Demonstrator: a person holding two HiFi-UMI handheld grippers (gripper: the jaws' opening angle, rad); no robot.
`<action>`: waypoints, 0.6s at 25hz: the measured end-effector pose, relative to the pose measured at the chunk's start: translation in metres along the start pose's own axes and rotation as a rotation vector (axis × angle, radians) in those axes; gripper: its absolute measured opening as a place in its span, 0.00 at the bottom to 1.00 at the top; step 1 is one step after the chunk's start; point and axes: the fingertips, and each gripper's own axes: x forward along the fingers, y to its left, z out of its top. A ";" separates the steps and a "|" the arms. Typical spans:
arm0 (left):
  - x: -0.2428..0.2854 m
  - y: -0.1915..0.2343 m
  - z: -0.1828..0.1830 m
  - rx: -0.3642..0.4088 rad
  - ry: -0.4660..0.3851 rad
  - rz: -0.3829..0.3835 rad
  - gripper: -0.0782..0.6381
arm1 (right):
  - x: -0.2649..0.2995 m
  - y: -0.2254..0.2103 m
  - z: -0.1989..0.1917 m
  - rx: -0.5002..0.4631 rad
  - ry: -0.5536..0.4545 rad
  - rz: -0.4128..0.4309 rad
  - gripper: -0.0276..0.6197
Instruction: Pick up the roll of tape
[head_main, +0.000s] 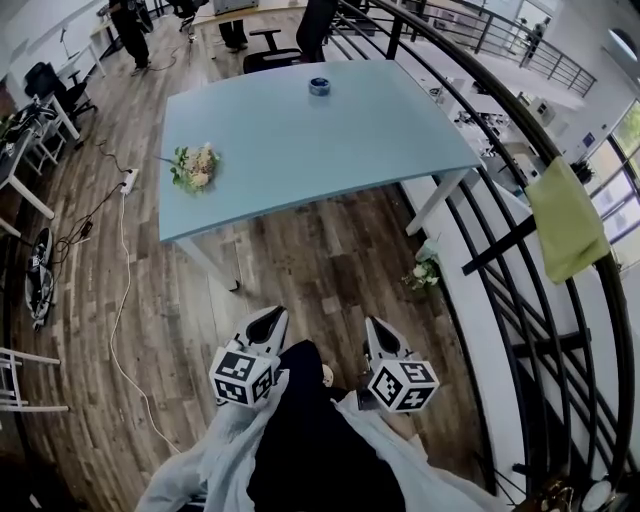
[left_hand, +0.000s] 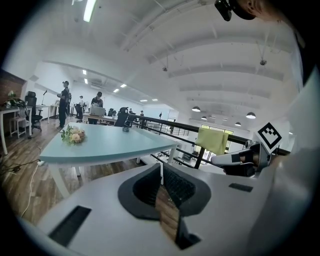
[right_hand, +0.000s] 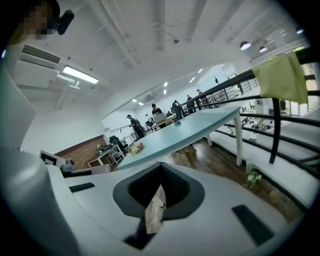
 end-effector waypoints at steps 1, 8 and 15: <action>0.000 0.000 -0.001 -0.003 0.001 0.002 0.15 | 0.000 0.001 0.002 -0.001 -0.003 0.000 0.05; 0.014 0.002 -0.001 -0.011 0.000 -0.005 0.15 | 0.014 -0.002 -0.003 0.006 0.023 0.016 0.05; 0.045 0.023 0.014 -0.013 0.008 -0.004 0.15 | 0.049 -0.008 0.022 0.005 0.019 0.021 0.05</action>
